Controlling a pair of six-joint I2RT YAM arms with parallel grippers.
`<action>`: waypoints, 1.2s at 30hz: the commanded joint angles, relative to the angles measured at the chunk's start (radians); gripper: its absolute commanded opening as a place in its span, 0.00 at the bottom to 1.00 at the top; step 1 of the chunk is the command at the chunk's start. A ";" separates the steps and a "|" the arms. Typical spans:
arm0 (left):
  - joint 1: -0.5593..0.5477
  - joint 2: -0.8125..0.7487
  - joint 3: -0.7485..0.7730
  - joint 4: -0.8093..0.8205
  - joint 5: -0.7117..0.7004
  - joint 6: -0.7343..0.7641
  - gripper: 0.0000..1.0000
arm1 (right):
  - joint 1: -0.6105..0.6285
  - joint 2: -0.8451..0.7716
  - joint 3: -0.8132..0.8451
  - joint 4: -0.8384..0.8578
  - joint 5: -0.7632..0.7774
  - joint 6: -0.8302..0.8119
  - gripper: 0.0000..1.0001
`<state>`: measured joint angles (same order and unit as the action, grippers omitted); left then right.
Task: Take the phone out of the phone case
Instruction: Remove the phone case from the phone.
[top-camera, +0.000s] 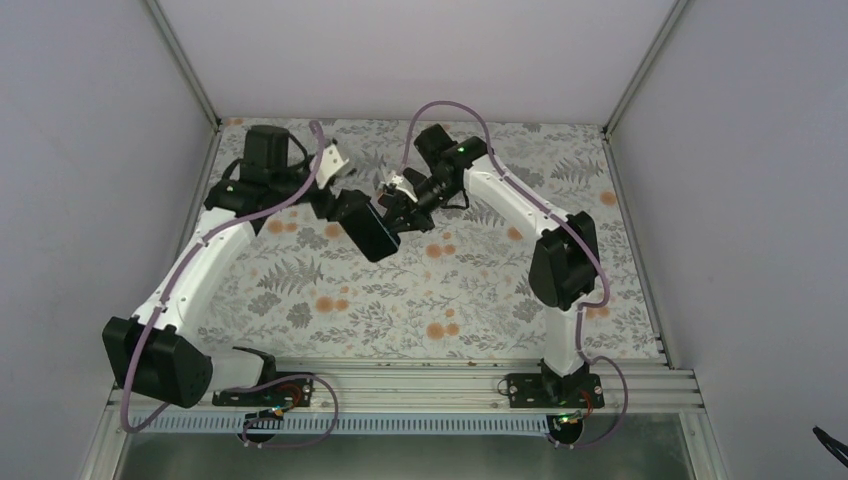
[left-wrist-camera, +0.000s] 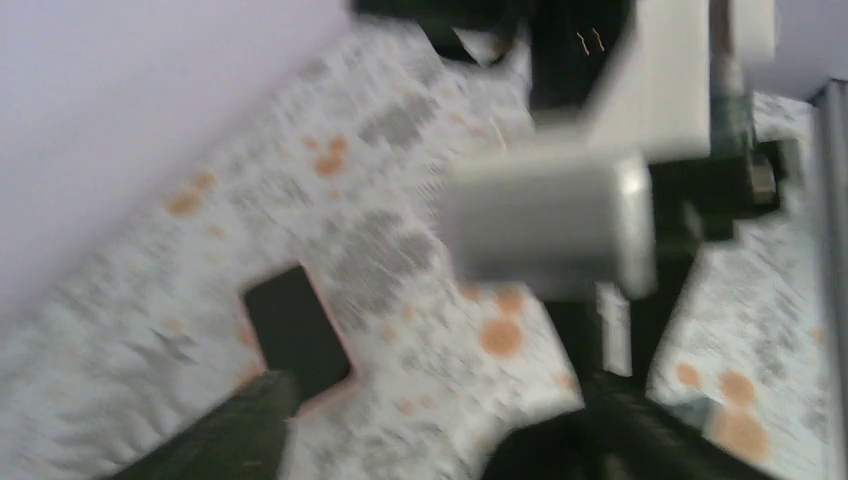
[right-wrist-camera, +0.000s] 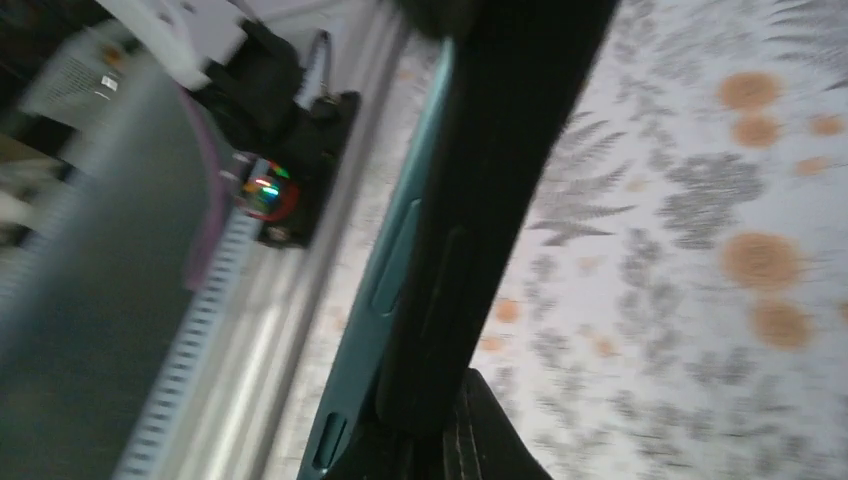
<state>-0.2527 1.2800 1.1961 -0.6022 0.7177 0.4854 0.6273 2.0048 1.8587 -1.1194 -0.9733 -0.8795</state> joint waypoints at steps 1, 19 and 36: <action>0.024 0.009 0.154 0.201 -0.134 0.038 0.90 | 0.086 -0.120 -0.034 -0.093 -0.372 0.068 0.03; -0.109 -0.325 -0.164 0.634 -0.538 0.182 1.00 | -0.199 -0.147 -0.023 0.803 0.457 1.069 0.03; -0.283 0.115 -0.105 0.940 -0.634 0.156 1.00 | -0.165 -0.171 -0.061 0.834 0.525 1.125 0.03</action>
<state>-0.5007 1.3434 1.0290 0.2844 0.0856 0.6544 0.4515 1.8973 1.7866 -0.3756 -0.4629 0.2203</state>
